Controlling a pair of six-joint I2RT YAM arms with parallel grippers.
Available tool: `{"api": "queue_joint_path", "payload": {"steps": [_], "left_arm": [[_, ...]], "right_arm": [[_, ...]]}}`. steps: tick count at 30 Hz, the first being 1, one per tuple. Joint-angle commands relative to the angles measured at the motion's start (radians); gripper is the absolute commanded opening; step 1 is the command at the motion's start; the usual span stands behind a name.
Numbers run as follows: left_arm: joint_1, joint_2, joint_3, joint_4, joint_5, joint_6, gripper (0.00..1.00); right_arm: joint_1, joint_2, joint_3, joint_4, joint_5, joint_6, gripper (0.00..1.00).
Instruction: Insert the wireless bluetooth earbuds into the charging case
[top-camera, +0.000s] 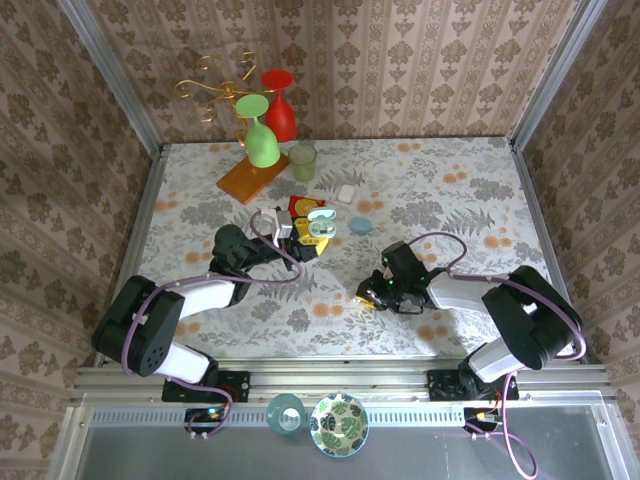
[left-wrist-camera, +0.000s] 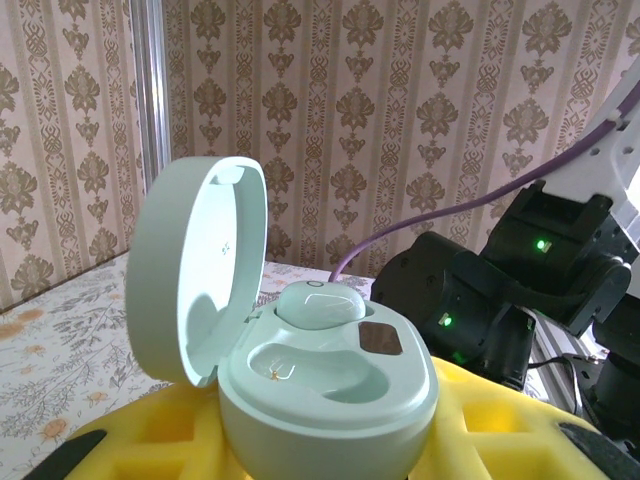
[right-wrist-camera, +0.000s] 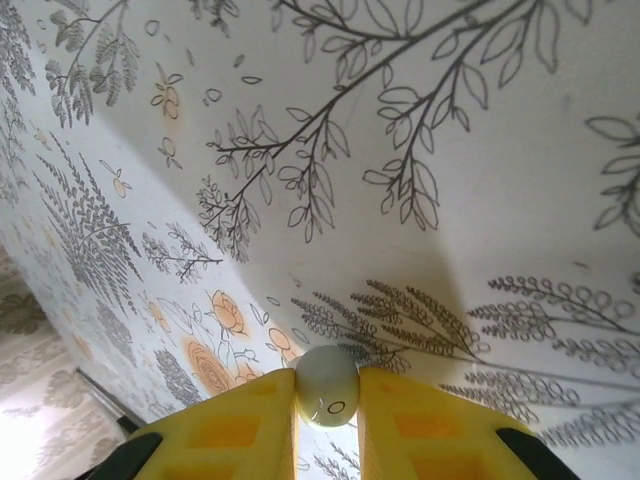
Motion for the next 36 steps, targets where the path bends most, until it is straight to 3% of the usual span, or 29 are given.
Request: {"api": "queue_joint_path", "payload": {"steps": [1, 7, 19, 36], "left_arm": [[0.006, 0.005, -0.004, 0.039, -0.002, 0.032, 0.26], [0.012, 0.043, 0.006, 0.036, 0.003, 0.067, 0.25], [0.028, 0.112, 0.037, -0.053, -0.010, 0.185, 0.25], [0.008, 0.097, 0.046, -0.214, -0.052, 0.330, 0.25]], "right_arm": [[0.004, -0.084, 0.065, -0.166, 0.100, -0.110, 0.20], [0.004, -0.192, 0.160, -0.322, 0.175, -0.228, 0.20], [0.019, -0.302, 0.376, -0.429, 0.204, -0.396, 0.22], [0.102, -0.108, 0.686, -0.480, 0.188, -0.528, 0.21]]}}
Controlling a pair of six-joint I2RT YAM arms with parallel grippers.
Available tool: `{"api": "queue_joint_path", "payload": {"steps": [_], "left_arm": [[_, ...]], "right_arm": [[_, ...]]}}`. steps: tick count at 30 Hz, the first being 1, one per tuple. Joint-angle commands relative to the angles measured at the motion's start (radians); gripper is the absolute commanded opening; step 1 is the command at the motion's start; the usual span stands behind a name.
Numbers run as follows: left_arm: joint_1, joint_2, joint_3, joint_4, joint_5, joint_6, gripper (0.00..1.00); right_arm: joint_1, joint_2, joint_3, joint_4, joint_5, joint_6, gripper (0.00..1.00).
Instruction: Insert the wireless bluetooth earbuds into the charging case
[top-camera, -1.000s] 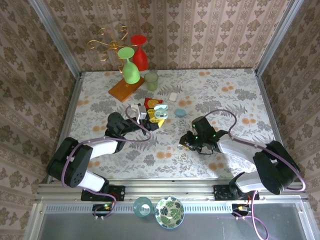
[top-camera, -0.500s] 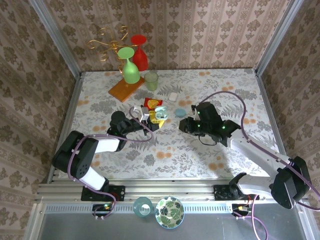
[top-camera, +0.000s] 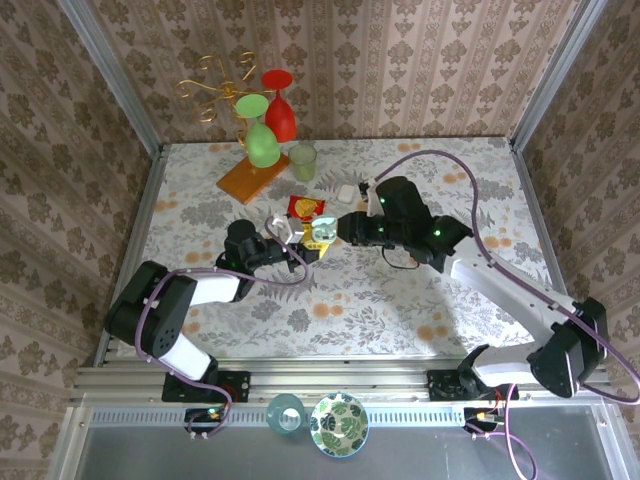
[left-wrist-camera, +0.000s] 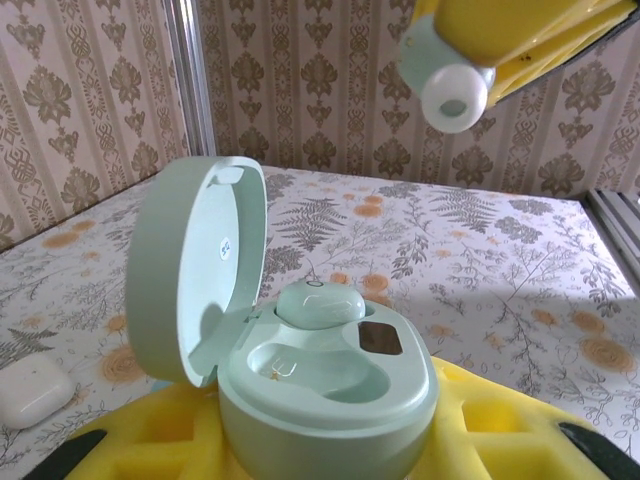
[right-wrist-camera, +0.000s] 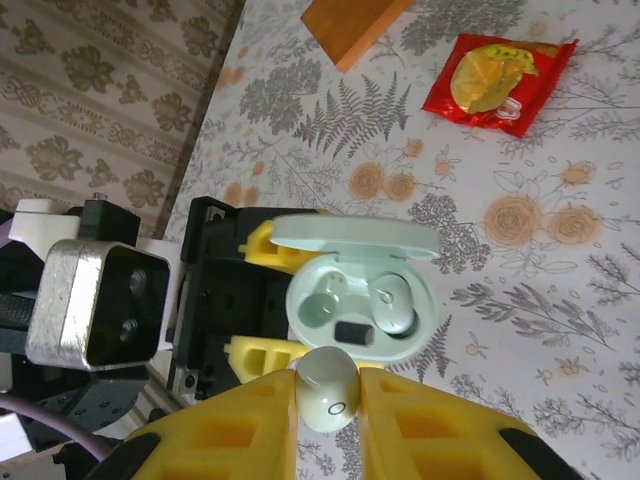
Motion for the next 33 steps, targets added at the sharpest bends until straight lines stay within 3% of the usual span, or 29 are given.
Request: {"api": "queue_joint_path", "payload": {"steps": [1, 10, 33], "left_arm": [[-0.008, -0.017, 0.028, -0.028, -0.008, 0.052, 0.25], [-0.012, -0.038, 0.022, -0.055, -0.015, 0.081, 0.25], [-0.023, -0.069, 0.017, -0.098, -0.023, 0.124, 0.26]], "right_arm": [[0.025, 0.043, 0.066, -0.055, 0.013, -0.050, 0.21], [0.058, 0.166, 0.135, -0.079, 0.015, -0.079, 0.21], [0.084, 0.235, 0.170, -0.142, 0.057, -0.099, 0.20]]}}
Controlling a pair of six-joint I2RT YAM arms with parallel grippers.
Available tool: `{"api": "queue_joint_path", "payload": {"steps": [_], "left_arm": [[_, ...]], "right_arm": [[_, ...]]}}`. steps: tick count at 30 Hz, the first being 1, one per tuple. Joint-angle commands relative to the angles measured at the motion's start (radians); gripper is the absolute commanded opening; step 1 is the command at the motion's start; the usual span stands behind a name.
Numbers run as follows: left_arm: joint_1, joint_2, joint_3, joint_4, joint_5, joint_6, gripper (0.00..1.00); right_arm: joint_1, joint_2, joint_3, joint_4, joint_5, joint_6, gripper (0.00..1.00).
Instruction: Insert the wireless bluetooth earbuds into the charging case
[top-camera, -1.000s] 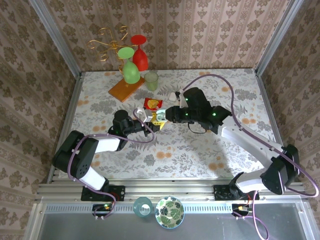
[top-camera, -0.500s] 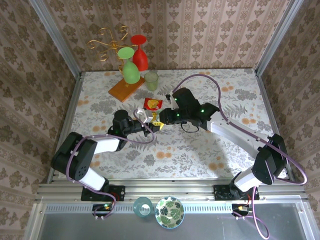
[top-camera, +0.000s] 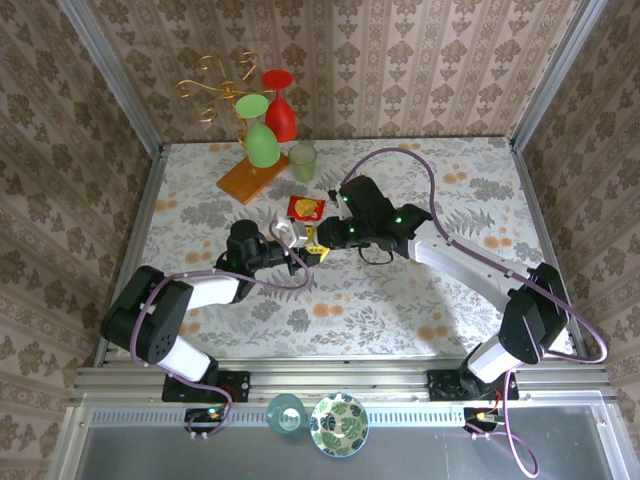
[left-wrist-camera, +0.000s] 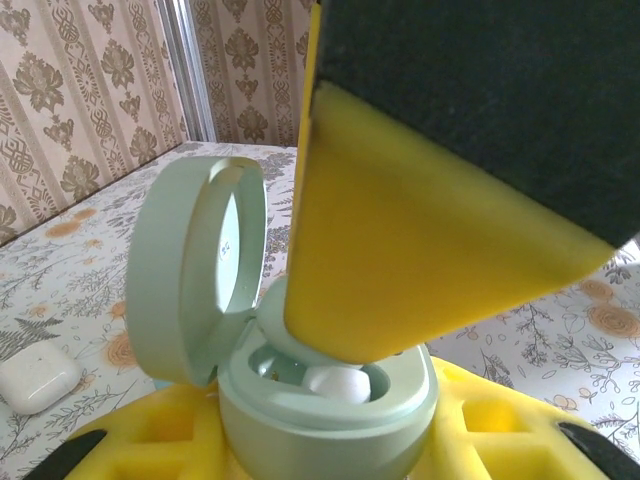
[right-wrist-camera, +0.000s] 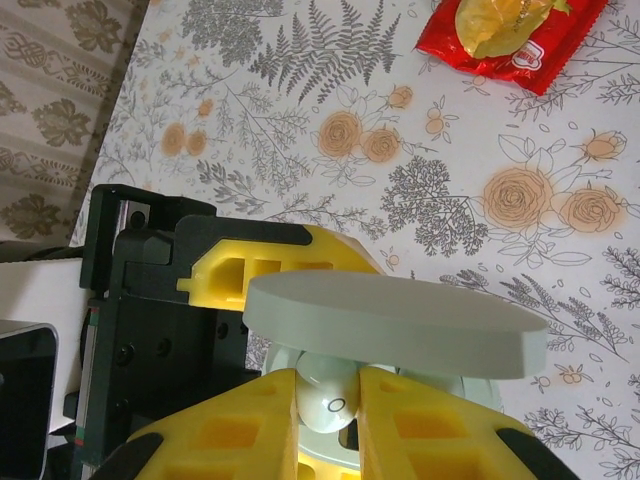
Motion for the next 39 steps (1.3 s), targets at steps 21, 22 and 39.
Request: {"api": "queue_joint_path", "payload": {"steps": [21, 22, 39], "left_arm": [[-0.007, -0.024, -0.008, 0.045, -0.008, 0.064, 0.26], [-0.007, -0.026, -0.010, 0.053, -0.004, 0.066, 0.26], [-0.019, -0.056, -0.032, 0.075, -0.001, 0.074, 0.26]], "right_arm": [[0.007, -0.149, -0.007, 0.005, 0.068, -0.071, 0.45], [-0.001, -0.159, -0.005, 0.001, 0.082, -0.076, 0.46], [-0.096, 0.026, 0.143, -0.132, 0.020, -0.112, 0.42]]}}
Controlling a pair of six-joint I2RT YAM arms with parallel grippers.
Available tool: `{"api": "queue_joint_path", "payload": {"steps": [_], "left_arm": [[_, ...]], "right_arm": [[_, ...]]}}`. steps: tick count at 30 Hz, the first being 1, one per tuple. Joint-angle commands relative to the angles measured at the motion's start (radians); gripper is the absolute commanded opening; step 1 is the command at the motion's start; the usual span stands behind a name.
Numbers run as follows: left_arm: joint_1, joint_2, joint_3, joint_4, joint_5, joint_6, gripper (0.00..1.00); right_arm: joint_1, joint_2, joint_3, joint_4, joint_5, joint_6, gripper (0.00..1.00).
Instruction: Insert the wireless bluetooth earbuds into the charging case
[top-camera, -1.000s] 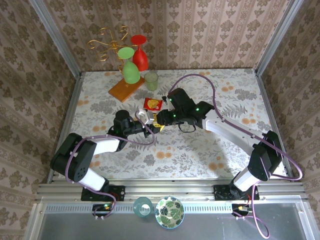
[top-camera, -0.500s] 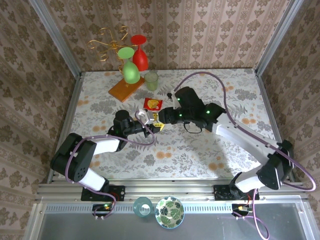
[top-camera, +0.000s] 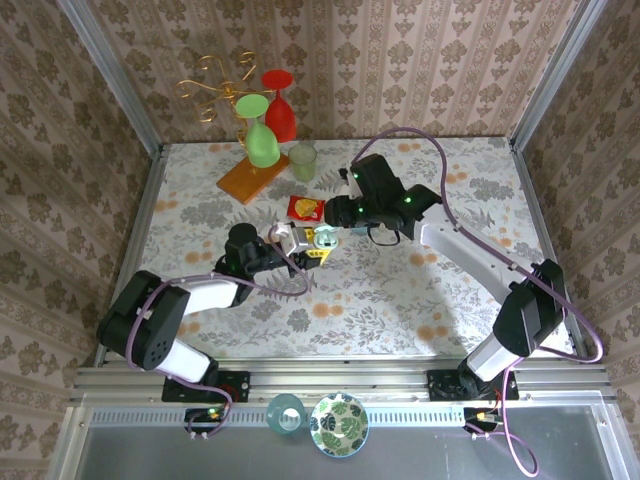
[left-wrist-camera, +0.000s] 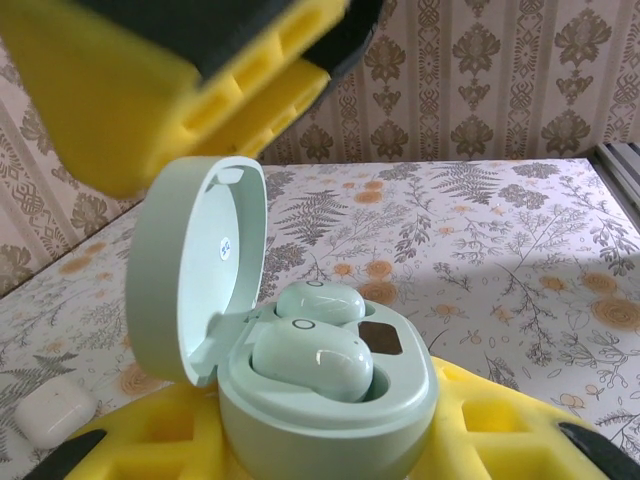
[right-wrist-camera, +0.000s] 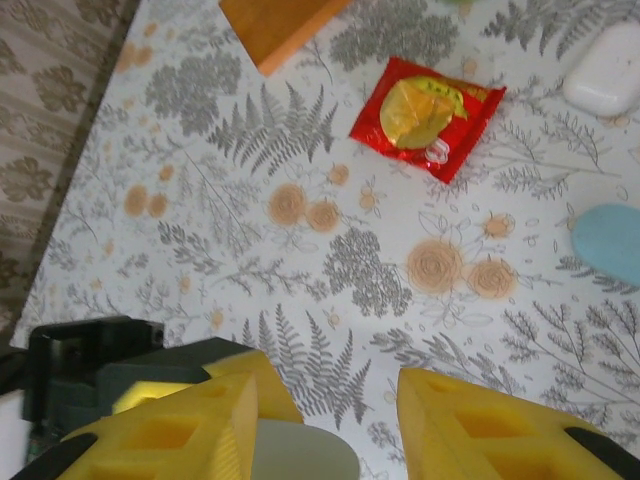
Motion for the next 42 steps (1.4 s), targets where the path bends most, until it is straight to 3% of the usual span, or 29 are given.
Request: {"api": "queue_joint_path", "payload": {"steps": [1, 5, 9, 15, 21, 27, 33, 37, 42], "left_arm": [[-0.005, -0.014, -0.005, 0.058, -0.001, 0.002, 0.26], [-0.002, 0.019, 0.000, 0.153, -0.009, -0.064, 0.26], [0.000, 0.057, 0.004, 0.265, -0.002, -0.135, 0.26], [-0.003, 0.064, 0.020, 0.285, 0.001, -0.169, 0.26], [-0.003, 0.037, 0.038, 0.287, -0.046, -0.221, 0.26], [-0.006, 0.030, 0.055, 0.287, -0.059, -0.243, 0.26], [-0.011, 0.023, 0.061, 0.288, -0.065, -0.246, 0.26], [-0.011, 0.021, 0.059, 0.288, -0.068, -0.241, 0.26], [-0.011, 0.022, 0.055, 0.288, -0.069, -0.237, 0.27]], "right_arm": [[0.000, -0.017, -0.004, -0.028, -0.027, -0.025, 0.42], [0.000, -0.068, -0.063, 0.000, -0.030, -0.015, 0.45], [-0.021, -0.140, -0.145, 0.098, -0.084, 0.039, 0.55], [-0.131, -0.255, -0.368, 0.468, -0.366, 0.303, 0.72], [-0.186, -0.246, -0.536, 0.873, -0.617, 0.581, 0.74], [-0.179, -0.155, -0.633, 1.223, -0.718, 0.812, 0.70], [-0.154, -0.098, -0.631, 1.307, -0.726, 0.867, 0.65], [-0.154, -0.061, -0.636, 1.411, -0.733, 0.943, 0.48], [-0.156, -0.052, -0.643, 1.413, -0.728, 0.947, 0.30]]}}
